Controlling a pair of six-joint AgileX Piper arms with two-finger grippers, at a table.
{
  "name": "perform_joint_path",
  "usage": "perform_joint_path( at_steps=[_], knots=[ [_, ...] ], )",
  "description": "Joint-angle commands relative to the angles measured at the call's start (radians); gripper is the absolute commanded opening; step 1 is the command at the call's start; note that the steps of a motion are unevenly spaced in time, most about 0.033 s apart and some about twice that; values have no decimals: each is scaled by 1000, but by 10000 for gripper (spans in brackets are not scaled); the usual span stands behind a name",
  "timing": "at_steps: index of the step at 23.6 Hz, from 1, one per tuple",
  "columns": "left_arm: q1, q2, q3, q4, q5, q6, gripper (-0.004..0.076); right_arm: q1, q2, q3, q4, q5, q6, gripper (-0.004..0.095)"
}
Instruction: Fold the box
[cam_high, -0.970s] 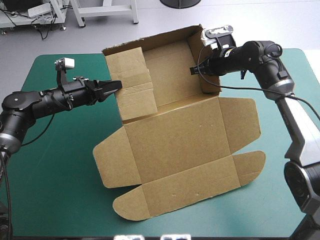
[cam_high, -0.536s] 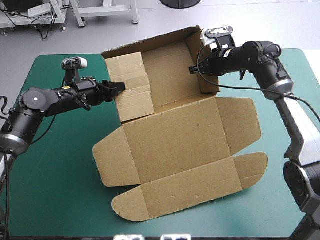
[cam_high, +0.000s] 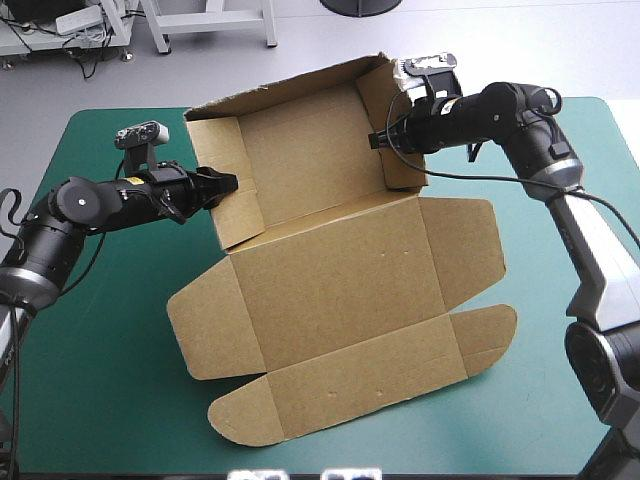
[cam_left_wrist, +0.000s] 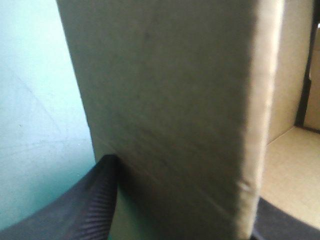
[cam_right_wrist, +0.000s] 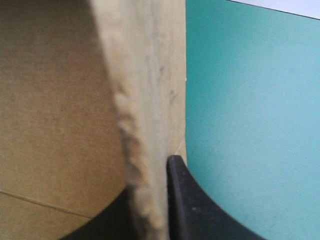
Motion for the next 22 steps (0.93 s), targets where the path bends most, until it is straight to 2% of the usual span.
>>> perform_joint_path(
  at_steps=[1, 4, 5, 7, 10, 18, 22],
  knots=[
    [-5, -27, -29, -33, -80, -25, 314, 8, -59, -36, 126, -37, 11, -18],
    [-74, -26, -29, -34, -170, -72, 213, 9, -39, -36, 107, -37, 46, -18],
    [-94, -24, -29, -19, -179, -74, 201, 17, -34, -36, 92, -37, 50, -18],
    [-140, -2, -29, 60, -189, -129, 190, 51, -13, -35, -36, -34, 100, -18],
    [-164, 40, -29, 146, -197, -181, 188, 86, 6, -35, -159, -44, 161, -18],
    [-219, 176, -29, 194, -174, -183, 115, 108, 122, -35, -198, 97, 290, -18],
    [-228, 229, -31, 199, -174, -187, 113, 123, 151, -35, -189, 99, 323, -18]
  ],
)
